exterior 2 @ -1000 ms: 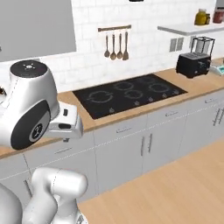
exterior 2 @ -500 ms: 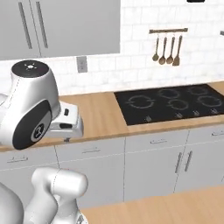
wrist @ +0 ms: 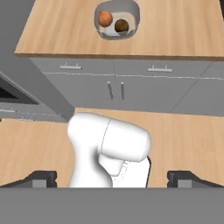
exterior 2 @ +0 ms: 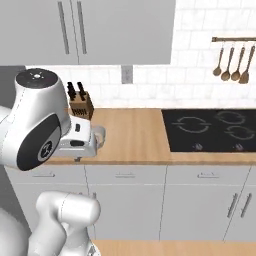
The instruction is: Take the meat container that has the steak and place it on the second highest rack of the freezer. Then take the vegetable container that has the mushroom and onion and place it on the highest rack of the freezer.
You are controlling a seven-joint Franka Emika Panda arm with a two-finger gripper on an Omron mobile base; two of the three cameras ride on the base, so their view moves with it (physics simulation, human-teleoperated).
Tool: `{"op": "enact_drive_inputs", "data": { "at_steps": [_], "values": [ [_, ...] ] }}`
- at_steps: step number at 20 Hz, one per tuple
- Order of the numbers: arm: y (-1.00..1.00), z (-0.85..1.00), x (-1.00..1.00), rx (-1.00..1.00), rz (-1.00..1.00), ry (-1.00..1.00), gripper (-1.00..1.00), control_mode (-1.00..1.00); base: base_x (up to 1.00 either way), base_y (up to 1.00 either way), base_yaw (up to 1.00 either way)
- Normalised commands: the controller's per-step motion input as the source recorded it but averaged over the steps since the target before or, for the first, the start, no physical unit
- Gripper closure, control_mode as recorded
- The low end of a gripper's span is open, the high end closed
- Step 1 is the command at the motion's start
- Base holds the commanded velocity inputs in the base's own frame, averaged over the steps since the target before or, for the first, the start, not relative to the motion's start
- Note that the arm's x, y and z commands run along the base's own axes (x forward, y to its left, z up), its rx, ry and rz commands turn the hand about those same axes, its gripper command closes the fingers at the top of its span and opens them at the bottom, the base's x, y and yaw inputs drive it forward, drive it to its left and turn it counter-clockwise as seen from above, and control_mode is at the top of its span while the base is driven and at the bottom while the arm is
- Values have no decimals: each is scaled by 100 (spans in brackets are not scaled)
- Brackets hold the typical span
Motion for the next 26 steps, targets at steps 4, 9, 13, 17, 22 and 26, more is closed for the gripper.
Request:
{"op": "enact_drive_inputs", "data": {
  "at_steps": [4, 9, 13, 17, 22, 26],
  "values": [
    [0, 0, 0, 0, 0, 0, -100, 100, 13, -26, 34],
    [0, 0, 0, 0, 0, 0, -100, 100, 24, -47, 28],
    [0, 0, 0, 0, 0, 0, -100, 100, 49, -20, 13],
    [0, 0, 0, 0, 0, 0, -100, 100, 59, 62, 4],
    [0, 0, 0, 0, 0, 0, -100, 100, 49, 41, 2],
    [0, 0, 0, 0, 0, 0, -100, 100, 6, 1, 3]
  ]
}}
